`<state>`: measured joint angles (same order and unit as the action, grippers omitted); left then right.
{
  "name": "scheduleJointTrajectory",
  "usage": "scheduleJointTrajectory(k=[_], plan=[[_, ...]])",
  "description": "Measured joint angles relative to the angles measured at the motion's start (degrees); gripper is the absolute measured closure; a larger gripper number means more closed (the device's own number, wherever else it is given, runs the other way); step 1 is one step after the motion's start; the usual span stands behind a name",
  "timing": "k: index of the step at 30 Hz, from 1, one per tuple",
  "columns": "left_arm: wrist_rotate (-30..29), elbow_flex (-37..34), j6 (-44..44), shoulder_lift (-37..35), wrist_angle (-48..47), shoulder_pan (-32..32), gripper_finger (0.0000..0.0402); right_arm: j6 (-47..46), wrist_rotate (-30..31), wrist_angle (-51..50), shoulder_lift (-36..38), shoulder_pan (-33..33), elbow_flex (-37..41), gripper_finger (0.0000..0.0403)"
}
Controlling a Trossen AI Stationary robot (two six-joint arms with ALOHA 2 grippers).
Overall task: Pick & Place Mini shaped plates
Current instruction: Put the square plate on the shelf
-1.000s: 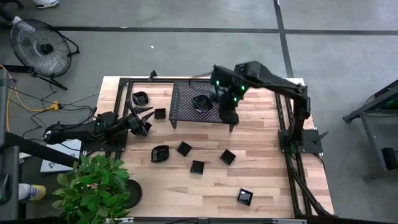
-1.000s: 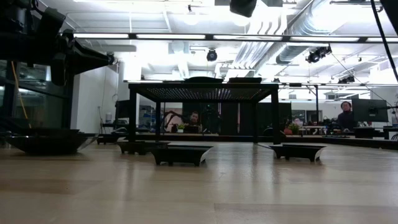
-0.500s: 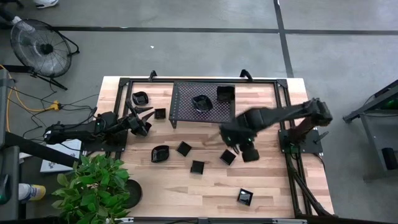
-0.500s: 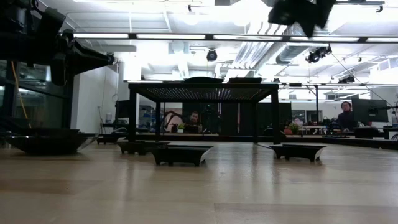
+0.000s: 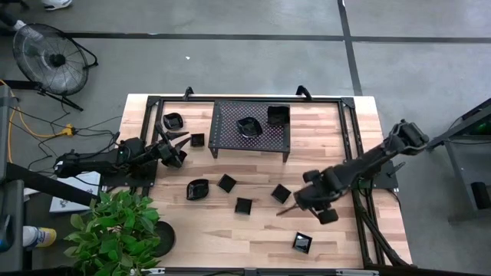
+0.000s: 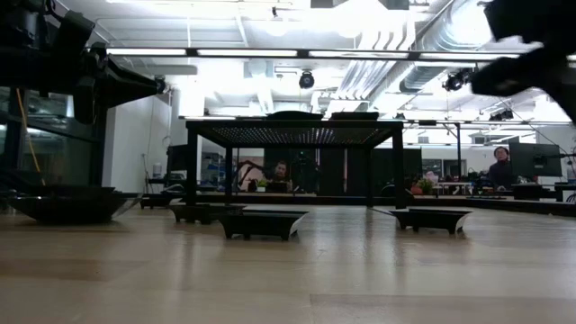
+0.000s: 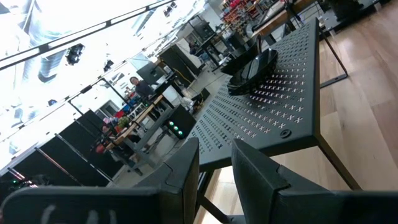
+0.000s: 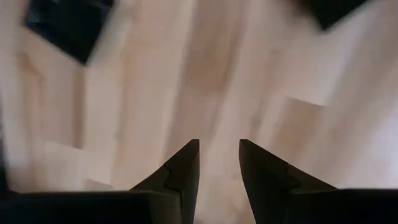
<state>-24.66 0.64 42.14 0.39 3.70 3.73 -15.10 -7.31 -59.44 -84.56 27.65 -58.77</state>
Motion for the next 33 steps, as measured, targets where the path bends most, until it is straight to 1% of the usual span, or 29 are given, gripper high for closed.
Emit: scheduleJointTrajectory(k=[4, 8, 11, 16, 20, 27, 33], plan=[[0.01, 0.00, 0.01, -0.01, -0.01, 0.01, 0.0309, -6.53, -2.32, 7.02, 0.03, 3.83, 3.70, 0.0295], [0.01, 0.00, 0.00, 0.01, 0.00, 0.00, 0.0309, -14.85, -4.05, 15.18, 0.04, 6.22, 6.16, 0.0295], [0.01, 0.00, 0.00, 0.01, -0.02, 0.02, 0.0309, -20.79, -5.77, 18.19, -0.59, 6.95, 7.61, 0.0295], [0.01, 0.00, 0.00, 0.01, 0.00, 0.01, 0.0309, -30.65, -6.62, 21.07, -2.45, 7.29, 8.42, 0.0295], [0.01, 0.00, 0.01, 0.01, -0.01, 0.01, 0.0309, -33.93, -7.43, 24.75, -4.69, 7.29, 8.42, 0.0295], [-0.01, 0.00, -0.01, -0.01, 0.00, 0.02, 0.0309, -35.75, -12.94, 32.09, -9.06, 7.29, 8.42, 0.0295], [0.01, 0.00, 0.00, -0.01, -0.01, 0.02, 0.0309, -36.10, -14.00, 35.59, -10.37, 7.24, 8.40, 0.0295]])
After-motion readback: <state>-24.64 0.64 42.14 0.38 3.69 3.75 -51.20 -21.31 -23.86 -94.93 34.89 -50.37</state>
